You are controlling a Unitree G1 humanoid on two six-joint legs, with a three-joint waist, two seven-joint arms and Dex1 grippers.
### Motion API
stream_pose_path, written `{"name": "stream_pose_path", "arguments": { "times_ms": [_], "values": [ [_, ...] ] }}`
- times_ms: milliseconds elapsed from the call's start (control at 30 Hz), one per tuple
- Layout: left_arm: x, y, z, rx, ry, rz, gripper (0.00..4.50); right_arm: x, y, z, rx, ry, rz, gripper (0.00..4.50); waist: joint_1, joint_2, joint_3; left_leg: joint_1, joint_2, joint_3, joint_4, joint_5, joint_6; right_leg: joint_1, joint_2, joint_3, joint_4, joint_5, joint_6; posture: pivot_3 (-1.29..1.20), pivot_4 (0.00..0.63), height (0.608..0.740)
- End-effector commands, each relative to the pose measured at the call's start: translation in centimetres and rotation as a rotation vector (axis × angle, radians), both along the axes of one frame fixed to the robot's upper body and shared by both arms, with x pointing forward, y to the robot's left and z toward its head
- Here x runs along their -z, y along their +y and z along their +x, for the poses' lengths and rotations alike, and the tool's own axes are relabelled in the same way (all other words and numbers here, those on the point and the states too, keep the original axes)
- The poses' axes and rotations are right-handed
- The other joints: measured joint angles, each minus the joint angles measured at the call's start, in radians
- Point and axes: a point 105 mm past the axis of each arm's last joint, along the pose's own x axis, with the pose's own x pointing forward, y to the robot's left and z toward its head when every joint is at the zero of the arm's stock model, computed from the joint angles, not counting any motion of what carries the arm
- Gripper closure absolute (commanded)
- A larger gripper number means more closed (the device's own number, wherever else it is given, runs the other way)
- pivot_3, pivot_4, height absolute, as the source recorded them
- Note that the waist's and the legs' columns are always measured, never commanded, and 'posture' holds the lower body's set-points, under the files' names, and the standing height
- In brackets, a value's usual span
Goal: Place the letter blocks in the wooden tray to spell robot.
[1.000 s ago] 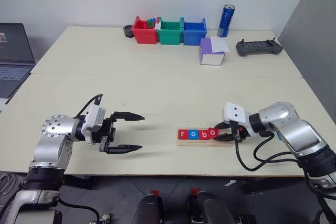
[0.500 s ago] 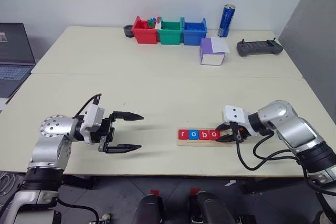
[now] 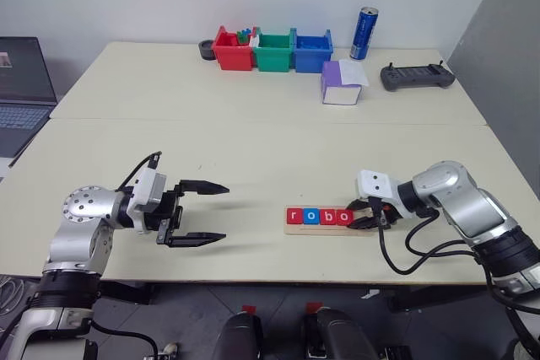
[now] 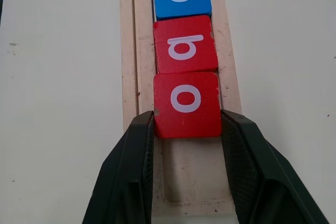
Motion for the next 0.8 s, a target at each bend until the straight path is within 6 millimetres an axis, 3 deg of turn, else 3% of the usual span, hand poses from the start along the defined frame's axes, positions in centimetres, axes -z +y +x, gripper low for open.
{"name": "stream_pose_path", "arguments": {
  "times_ms": [33, 800],
  "values": [
    [-0.88, 0.31, -0.12, 0.001, -0.045, 0.017, 0.0, -0.66, 0.23, 0.37, -0.011, -0.033, -0.003, 3.05, 0.0, 0.0, 0.0, 0.0, 0.0, 0.0, 0.0, 0.0, 0.0, 0.0, 0.0, 0.0, 0.0, 0.0, 0.0, 0.0, 0.15, 0.74],
    [-0.82, 0.1, 0.08, 0.008, -0.042, 0.022, 0.0, -0.68, 0.61, 0.44, -0.019, -0.062, -0.024, 3.05, 0.0, 0.0, 0.0, 0.0, 0.0, 0.0, 0.0, 0.0, 0.0, 0.0, 0.0, 0.0, 0.0, 0.0, 0.0, 0.0, 0.15, 0.74]
  ]
}}
